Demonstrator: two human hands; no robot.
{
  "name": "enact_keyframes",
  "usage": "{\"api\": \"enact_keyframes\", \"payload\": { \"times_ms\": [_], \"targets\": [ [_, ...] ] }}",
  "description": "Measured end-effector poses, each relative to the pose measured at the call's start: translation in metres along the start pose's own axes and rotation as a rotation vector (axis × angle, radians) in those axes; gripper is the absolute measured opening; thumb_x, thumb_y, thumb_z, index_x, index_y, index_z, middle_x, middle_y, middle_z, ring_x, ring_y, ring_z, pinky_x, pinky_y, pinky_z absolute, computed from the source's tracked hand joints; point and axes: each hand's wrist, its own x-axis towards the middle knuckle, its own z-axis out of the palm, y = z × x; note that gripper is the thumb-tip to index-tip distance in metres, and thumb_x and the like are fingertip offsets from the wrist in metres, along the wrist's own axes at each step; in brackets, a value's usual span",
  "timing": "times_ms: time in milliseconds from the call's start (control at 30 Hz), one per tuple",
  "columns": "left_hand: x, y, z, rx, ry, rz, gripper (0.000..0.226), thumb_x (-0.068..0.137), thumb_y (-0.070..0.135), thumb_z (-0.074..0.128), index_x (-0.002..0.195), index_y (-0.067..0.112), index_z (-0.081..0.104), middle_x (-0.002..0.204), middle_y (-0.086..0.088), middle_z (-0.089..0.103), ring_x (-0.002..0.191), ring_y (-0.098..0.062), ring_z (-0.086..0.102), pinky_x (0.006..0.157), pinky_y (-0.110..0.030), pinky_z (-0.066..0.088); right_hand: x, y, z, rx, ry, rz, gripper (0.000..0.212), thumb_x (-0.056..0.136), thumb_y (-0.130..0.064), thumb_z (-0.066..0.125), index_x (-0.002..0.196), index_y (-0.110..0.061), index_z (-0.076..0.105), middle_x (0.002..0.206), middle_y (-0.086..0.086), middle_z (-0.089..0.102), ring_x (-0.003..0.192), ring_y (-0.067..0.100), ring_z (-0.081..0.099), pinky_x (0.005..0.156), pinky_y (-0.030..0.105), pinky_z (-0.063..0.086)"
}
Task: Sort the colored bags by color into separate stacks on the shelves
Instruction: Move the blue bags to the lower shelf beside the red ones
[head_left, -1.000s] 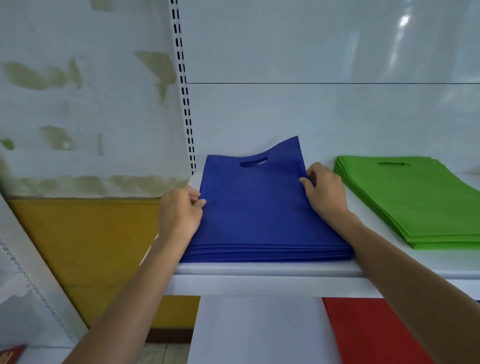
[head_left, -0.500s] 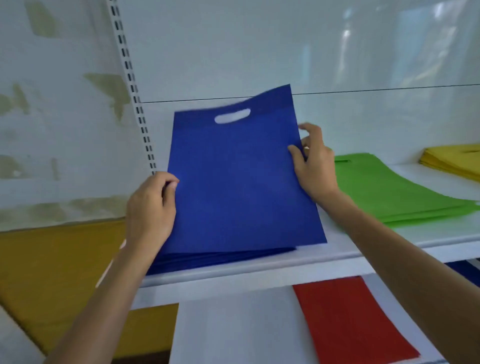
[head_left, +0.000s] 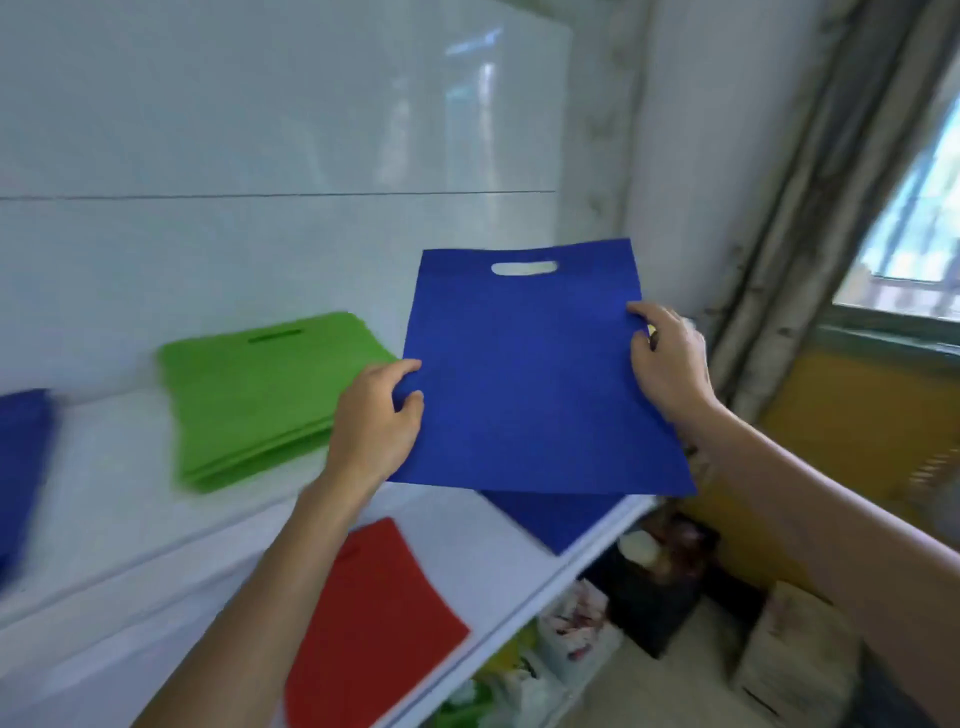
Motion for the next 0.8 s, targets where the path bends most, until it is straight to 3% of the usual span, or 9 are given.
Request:
{"api": "enact_keyframes", "payload": {
  "times_ms": [67,167,233,433,567,667,800],
  "targets": [
    [-0.001,0.026,0.061,-0.11,-0.086,0.007,0.035,0.087,0.004,0.055,0.122,0.007,0.058,0.123,-0.01,0.058,0.109,-0.025,0.052,0.087,-0.017,0.032,-0.003,0.058,-0.034,-0.065,0.024,0.079,0.042,0.09,-0.001,0.04,0.13,-0.008,0.052,0.122,0.011,0.058,0.109,0.028,0.052,0.089,0.025,0.036],
    [-0.014,0.054,0.147,-0.218,-0.227,-0.01,0.036,0.089,0.005,0.053,0.125,0.01,0.056,0.125,-0.007,0.056,0.112,-0.022,0.051,0.087,-0.014,0.031,-0.013,0.134,-0.074,-0.143,0.043,0.177,0.041,0.091,0.001,0.04,0.129,-0.007,0.052,0.123,0.01,0.056,0.107,0.025,0.052,0.076,0.013,0.03],
    [-0.029,0.063,0.195,-0.256,-0.324,-0.034,0.036,0.091,0.008,0.051,0.127,0.012,0.054,0.126,-0.005,0.054,0.114,-0.018,0.05,0.082,-0.009,0.029,-0.024,0.176,-0.087,-0.196,0.037,0.239,0.039,0.09,0.002,0.041,0.126,-0.006,0.054,0.123,0.01,0.056,0.105,0.025,0.052,0.074,0.011,0.028],
    [-0.056,0.048,0.301,-0.268,-0.533,-0.176,0.039,0.088,0.008,0.053,0.127,0.011,0.055,0.128,-0.004,0.054,0.117,-0.017,0.049,0.085,-0.01,0.03,-0.051,0.272,-0.072,-0.281,-0.048,0.374,0.032,0.088,0.002,0.045,0.116,-0.004,0.06,0.113,0.011,0.058,0.095,0.019,0.051,0.071,0.012,0.027],
    [-0.057,0.012,0.349,-0.256,-0.552,-0.249,0.038,0.086,0.005,0.055,0.124,0.011,0.057,0.123,-0.003,0.057,0.11,-0.017,0.052,0.09,-0.016,0.035,-0.044,0.314,-0.032,-0.267,-0.136,0.441,0.032,0.088,0.003,0.044,0.116,-0.003,0.06,0.114,0.01,0.058,0.096,0.016,0.05,0.073,0.011,0.029],
    [-0.054,-0.017,0.381,-0.248,-0.522,-0.334,0.036,0.086,0.005,0.058,0.121,0.012,0.06,0.111,0.0,0.059,0.092,-0.015,0.052,0.083,-0.019,0.038,-0.028,0.342,0.002,-0.278,-0.191,0.469,0.033,0.088,0.003,0.045,0.116,-0.003,0.06,0.115,0.011,0.058,0.103,0.022,0.054,0.077,0.012,0.032],
    [-0.048,-0.044,0.419,-0.226,-0.506,-0.437,0.031,0.085,0.006,0.06,0.115,0.012,0.063,0.105,0.002,0.059,0.087,-0.013,0.052,0.076,-0.016,0.037,-0.008,0.381,0.044,-0.271,-0.286,0.456,0.03,0.089,0.002,0.049,0.116,-0.003,0.062,0.109,0.012,0.059,0.088,0.017,0.051,0.07,0.009,0.029]
  ]
}}
